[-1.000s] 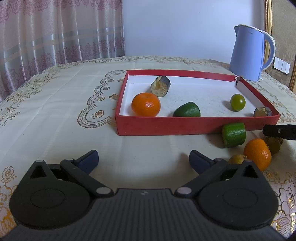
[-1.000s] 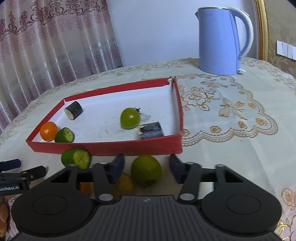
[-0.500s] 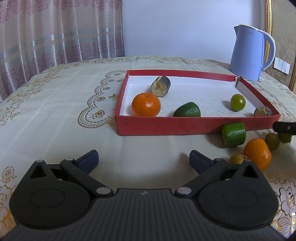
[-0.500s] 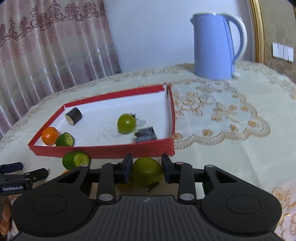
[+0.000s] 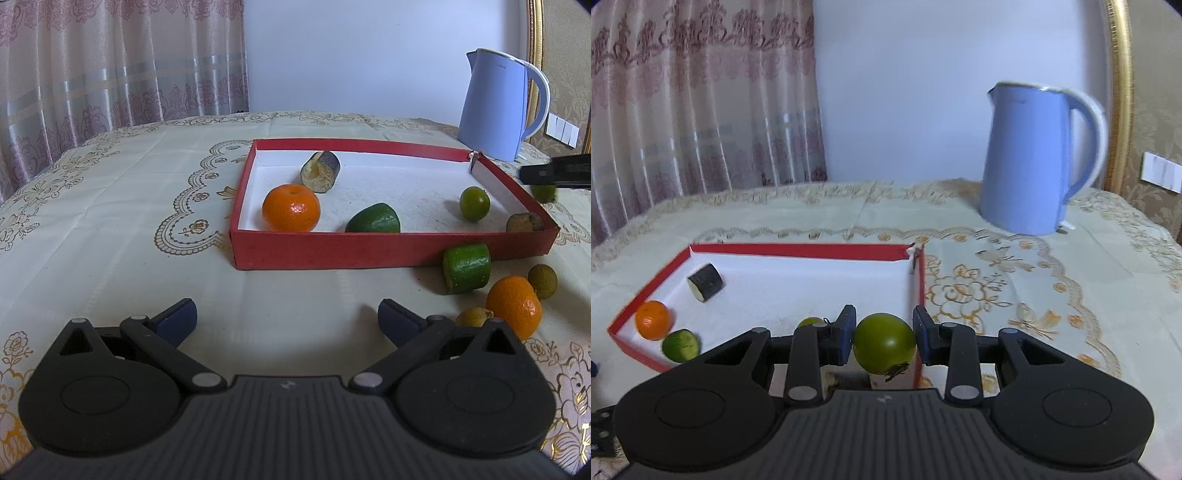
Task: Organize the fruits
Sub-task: 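Carry the green tomato into the red tray and open the right gripper, then move the left gripper to the small yellow-brown fruit and grasp it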
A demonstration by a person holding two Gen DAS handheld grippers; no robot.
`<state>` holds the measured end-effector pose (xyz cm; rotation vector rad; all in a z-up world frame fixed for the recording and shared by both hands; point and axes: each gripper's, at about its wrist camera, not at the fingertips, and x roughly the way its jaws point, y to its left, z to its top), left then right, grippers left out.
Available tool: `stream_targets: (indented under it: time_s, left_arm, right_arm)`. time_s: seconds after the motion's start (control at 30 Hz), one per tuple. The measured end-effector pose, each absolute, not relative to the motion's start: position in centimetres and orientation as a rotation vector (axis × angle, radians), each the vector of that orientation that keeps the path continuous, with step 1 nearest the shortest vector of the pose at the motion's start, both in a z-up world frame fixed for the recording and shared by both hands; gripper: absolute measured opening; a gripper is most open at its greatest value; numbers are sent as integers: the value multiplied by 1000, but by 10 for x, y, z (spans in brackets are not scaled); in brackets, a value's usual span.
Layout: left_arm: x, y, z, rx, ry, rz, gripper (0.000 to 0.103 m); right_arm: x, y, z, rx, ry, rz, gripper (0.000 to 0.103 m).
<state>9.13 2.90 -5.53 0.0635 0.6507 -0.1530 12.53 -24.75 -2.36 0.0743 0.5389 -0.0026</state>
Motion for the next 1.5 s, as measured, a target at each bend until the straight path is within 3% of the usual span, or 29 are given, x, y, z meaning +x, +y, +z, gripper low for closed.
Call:
stream_targets:
  time_s: [0.33, 0.6, 0.73, 1.1, 1.5]
  left_arm:
    - [92, 29, -55, 64, 652, -154, 103]
    - [92, 28, -55, 65, 653, -155, 103]
    - [92, 28, -55, 65, 653, -154, 103]
    - [92, 28, -56, 68, 654, -151, 103]
    - [87, 34, -54, 52, 623, -139, 103]
  right_arm:
    - [170, -238, -55, 21, 613, -21, 33]
    - [161, -241, -48, 54, 586, -15, 34]
    - [129, -250, -33, 94, 515, -24, 57]
    - [36, -261, -43, 88, 507, -16, 58]
    - [43, -270, -70, 156, 569, -55, 70]
